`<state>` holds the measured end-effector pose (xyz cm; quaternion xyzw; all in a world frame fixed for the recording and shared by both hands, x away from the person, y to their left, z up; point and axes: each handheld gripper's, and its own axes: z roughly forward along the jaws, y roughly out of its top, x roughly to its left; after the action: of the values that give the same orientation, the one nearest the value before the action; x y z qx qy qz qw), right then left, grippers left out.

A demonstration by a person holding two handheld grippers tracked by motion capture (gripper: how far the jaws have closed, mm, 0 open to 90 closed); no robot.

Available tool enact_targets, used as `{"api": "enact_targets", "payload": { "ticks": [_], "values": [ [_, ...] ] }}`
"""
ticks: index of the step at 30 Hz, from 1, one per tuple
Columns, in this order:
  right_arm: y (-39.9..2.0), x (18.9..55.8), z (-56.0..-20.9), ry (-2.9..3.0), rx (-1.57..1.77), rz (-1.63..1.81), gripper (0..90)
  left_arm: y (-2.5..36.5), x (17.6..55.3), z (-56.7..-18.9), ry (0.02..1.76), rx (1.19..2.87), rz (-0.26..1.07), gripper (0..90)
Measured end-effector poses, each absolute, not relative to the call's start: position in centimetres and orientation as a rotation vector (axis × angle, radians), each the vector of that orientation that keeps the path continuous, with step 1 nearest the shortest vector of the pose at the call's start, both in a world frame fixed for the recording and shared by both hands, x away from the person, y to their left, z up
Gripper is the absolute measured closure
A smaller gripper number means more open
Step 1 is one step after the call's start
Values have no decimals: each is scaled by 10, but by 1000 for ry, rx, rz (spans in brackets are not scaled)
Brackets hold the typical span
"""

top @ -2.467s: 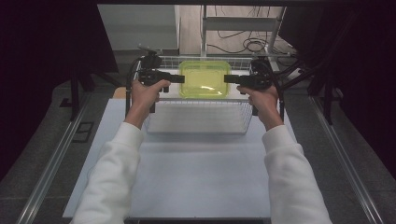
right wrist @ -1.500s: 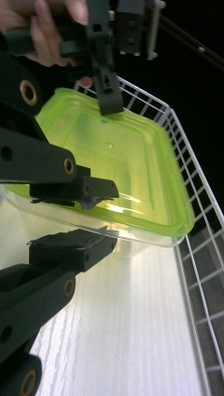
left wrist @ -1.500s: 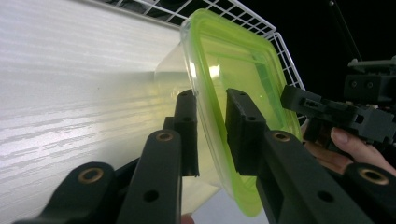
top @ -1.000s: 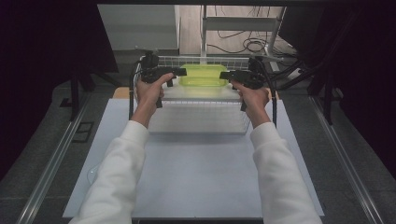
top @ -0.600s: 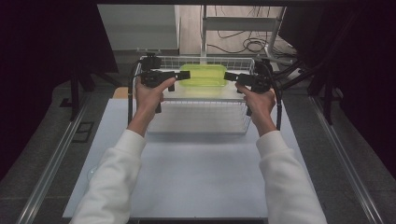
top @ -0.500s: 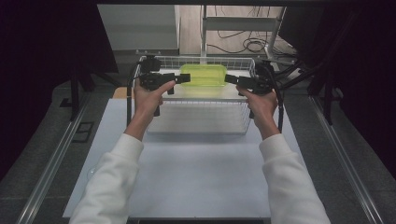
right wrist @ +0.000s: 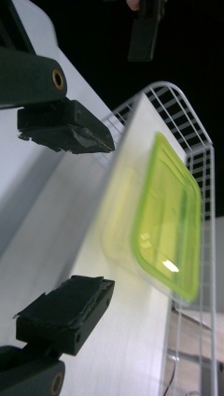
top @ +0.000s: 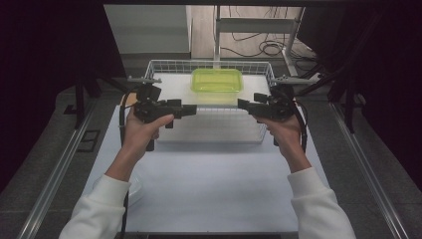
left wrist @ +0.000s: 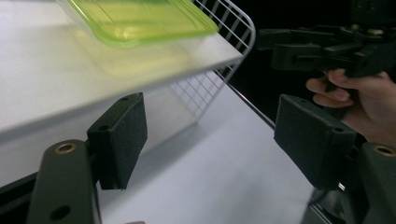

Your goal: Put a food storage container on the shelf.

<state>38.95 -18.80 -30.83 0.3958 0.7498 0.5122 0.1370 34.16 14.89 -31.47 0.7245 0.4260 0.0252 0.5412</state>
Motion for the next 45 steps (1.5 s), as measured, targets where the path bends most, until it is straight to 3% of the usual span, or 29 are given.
{"api": "enact_targets", "payload": {
  "ticks": [12,31,45],
  "values": [
    [-197,357,-341,2341,1117,1401,281,162,314,-363,1049,1842,59,327],
    [-247,288,-425,2383,1215,1390,281,165,256,-440,1062,1939,73,348],
    [-257,274,-450,2394,1234,1340,281,168,243,-454,1109,1961,91,345]
  ]
}}
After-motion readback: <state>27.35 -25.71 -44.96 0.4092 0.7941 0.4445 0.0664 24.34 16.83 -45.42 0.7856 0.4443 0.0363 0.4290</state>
